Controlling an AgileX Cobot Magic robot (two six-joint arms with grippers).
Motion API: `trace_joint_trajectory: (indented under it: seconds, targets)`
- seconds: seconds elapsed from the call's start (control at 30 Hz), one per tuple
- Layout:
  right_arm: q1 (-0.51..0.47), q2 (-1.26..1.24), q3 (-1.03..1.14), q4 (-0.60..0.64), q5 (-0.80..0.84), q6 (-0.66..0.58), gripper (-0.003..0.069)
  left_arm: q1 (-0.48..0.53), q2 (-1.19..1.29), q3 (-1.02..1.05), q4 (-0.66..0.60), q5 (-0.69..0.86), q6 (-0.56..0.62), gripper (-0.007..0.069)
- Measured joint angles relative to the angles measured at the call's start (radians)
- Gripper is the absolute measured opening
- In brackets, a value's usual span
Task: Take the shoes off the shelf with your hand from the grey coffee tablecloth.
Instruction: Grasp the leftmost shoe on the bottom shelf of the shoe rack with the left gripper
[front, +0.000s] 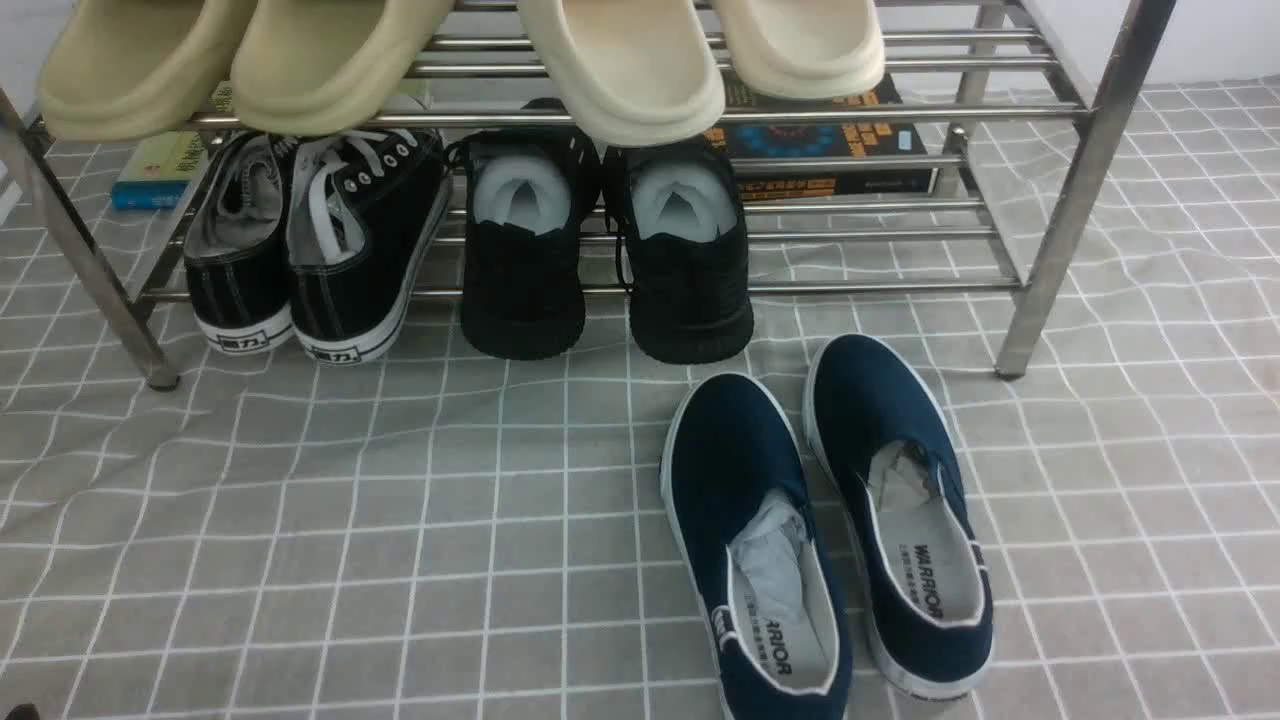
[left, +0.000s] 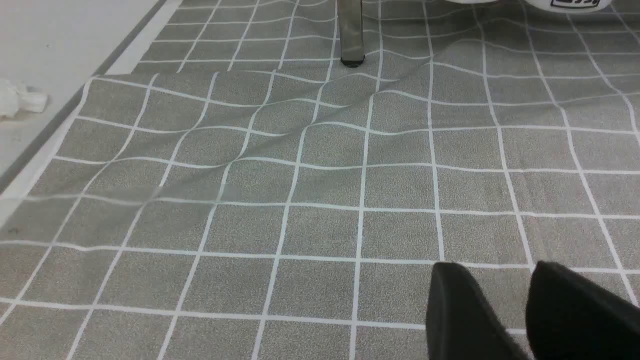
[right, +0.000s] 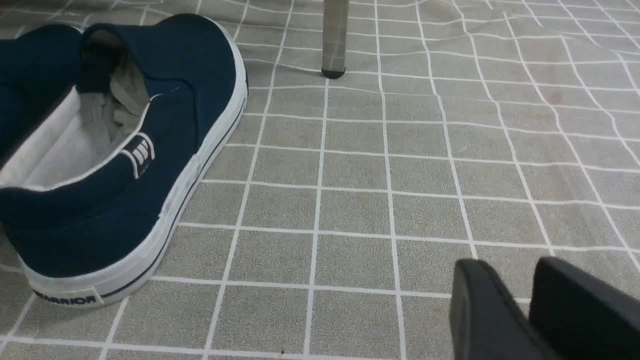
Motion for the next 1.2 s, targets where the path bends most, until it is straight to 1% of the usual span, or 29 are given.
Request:
trace_joint_trajectory:
  seconds: [0.13,0.17,0.2,0.23,0.27,0.3,0.33,0.4,0.43,0.47,0.53,0.57,0.7,0.77,0.83,0.87,0.9,0.97,1.0,1.03,1.07,1.1,1.17,1.2]
  targets:
    - [0.000,0.000,0.000,0.000,0.000,0.000,0.0176,0.000,0.000,0.000,-0.001,0.000,-0.003,0.0242]
    - [0.000,0.000,0.000,0.000,0.000,0.000,0.0178,0.000,0.000,0.000,-0.031,-0.002,-0.035,0.0242]
    - [0.000,0.000,0.000,0.000,0.000,0.000,0.0178,0.000,0.000,0.000,-0.048,-0.004,-0.041,0.0242]
    - [0.000,0.000,0.000,0.000,0.000,0.000,0.0180,0.000,0.000,0.000,-0.119,-0.007,-0.108,0.0242]
    - [0.000,0.000,0.000,0.000,0.000,0.000,0.0182,0.000,0.000,0.000,-0.233,-0.009,-0.202,0.0242]
    - [0.000,0.000,0.000,0.000,0.000,0.000,0.0183,0.000,0.000,0.000,-0.327,-0.009,-0.262,0.0242]
    - [0.000,0.000,0.000,0.000,0.000,0.000,0.0183,0.000,0.000,0.000,-0.384,-0.009,-0.324,0.0242]
    - [0.000,0.000,0.000,0.000,0.000,0.000,0.0183,0.000,0.000,0.004,-0.571,-0.008,-0.482,0.0242]
    - [0.000,0.000,0.000,0.000,0.000,0.000,0.0185,0.000,0.000,0.006,-0.639,-0.008,-0.542,0.0242]
    - [0.000,0.000,0.000,0.000,0.000,0.000,0.0185,0.000,0.000,0.006,-0.652,-0.008,-0.542,0.0242]
    - [0.000,0.000,0.000,-0.001,0.000,0.000,0.0186,0.000,0.000,0.006,-0.738,-0.010,-0.627,0.0242]
    - [0.000,0.000,0.000,-0.001,0.000,0.000,0.0187,0.000,0.000,0.007,-0.758,-0.016,-0.644,0.0242]
    - [0.000,0.000,0.000,-0.001,0.000,0.000,0.0191,0.000,0.000,0.007,-0.762,-0.069,-0.648,0.0240]
    - [0.000,0.000,0.000,-0.001,0.000,0.000,0.0195,0.000,0.000,-0.004,-0.732,-0.085,-0.588,0.0219]
    - [0.000,0.000,0.000,-0.001,0.000,0.000,0.0200,0.000,0.000,-0.064,-0.690,-0.054,-0.498,0.0167]
    - [0.000,0.000,0.000,-0.001,0.000,0.000,0.0200,0.000,0.000,-0.073,-0.681,-0.047,-0.488,0.0154]
    - [0.000,0.000,0.000,-0.001,0.000,0.000,0.0204,0.000,0.010,-0.172,-0.628,-0.008,-0.407,0.0078]
    - [0.000,0.000,0.000,-0.001,0.000,0.000,0.0204,0.000,0.033,-0.223,-0.599,0.015,-0.382,0.0044]
    - [0.000,0.000,0.000,-0.001,0.000,0.000,0.0207,0.000,0.078,-0.277,-0.563,0.044,-0.366,0.0020]
    - [0.000,0.000,0.000,-0.001,0.000,0.000,0.0209,0.000,0.139,-0.324,-0.528,0.078,-0.366,0.0007]
    - [0.000,0.000,0.000,-0.001,0.000,0.000,0.0209,0.000,0.162,-0.338,-0.523,0.085,-0.366,0.0006]
    - [0.000,0.000,0.000,-0.001,0.000,0.000,0.0211,0.000,0.251,-0.387,-0.491,0.143,-0.367,0.0001]
    - [0.000,0.000,0.000,-0.001,0.000,0.000,0.0214,0.000,0.390,-0.464,-0.481,0.230,-0.361,0.0001]
    - [0.000,0.000,0.000,-0.001,0.000,0.000,0.0214,0.000,0.417,-0.482,-0.480,0.248,-0.359,0.0001]
